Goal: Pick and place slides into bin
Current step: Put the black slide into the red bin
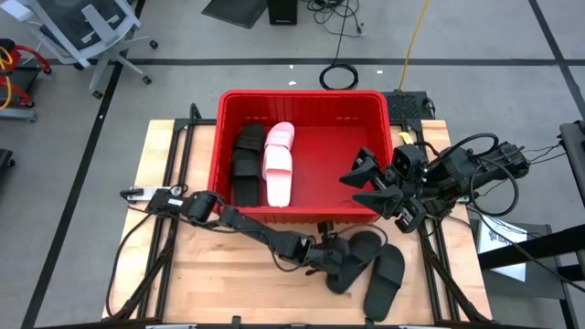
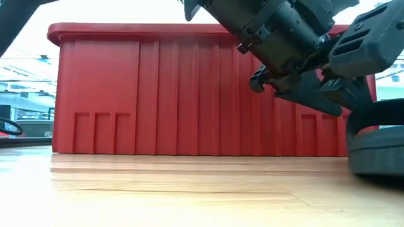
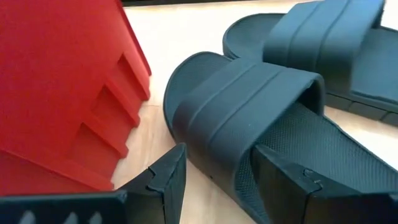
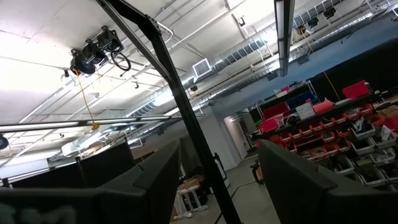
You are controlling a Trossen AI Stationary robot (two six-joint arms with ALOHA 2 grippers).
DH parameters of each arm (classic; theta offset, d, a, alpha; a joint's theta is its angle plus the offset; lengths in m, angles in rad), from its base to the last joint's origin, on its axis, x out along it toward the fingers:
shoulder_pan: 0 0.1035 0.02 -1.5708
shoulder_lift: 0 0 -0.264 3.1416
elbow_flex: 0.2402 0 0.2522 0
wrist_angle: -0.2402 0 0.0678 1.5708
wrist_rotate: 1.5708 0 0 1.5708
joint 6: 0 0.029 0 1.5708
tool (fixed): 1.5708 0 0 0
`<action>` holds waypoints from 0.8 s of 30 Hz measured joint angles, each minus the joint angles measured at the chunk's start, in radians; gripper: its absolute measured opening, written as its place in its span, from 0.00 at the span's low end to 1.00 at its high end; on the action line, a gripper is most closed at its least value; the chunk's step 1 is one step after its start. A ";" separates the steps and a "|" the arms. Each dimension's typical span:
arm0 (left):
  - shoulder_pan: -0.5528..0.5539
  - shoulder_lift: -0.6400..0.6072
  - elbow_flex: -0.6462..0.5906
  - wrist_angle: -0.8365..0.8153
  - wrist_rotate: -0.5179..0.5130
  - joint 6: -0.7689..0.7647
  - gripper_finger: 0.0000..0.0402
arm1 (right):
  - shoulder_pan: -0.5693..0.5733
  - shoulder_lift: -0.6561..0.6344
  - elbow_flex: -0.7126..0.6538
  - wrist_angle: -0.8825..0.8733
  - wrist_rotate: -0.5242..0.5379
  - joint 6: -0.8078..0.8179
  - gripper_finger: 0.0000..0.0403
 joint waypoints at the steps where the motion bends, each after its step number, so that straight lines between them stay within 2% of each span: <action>1: 0.002 0.000 0.000 0.000 0.000 -0.001 0.43 | 0.000 0.000 0.000 0.000 0.000 0.000 0.51; 14: 0.030 0.003 0.000 0.083 0.070 -0.013 0.41 | 0.000 0.000 0.000 0.000 0.000 0.000 0.51; 17: 0.030 0.003 0.000 0.083 0.076 -0.014 0.33 | 0.000 0.000 0.000 0.000 0.000 0.000 0.51; 24: 0.030 0.005 0.000 0.083 0.128 -0.014 0.03 | 0.000 0.000 0.000 0.000 0.000 0.000 0.51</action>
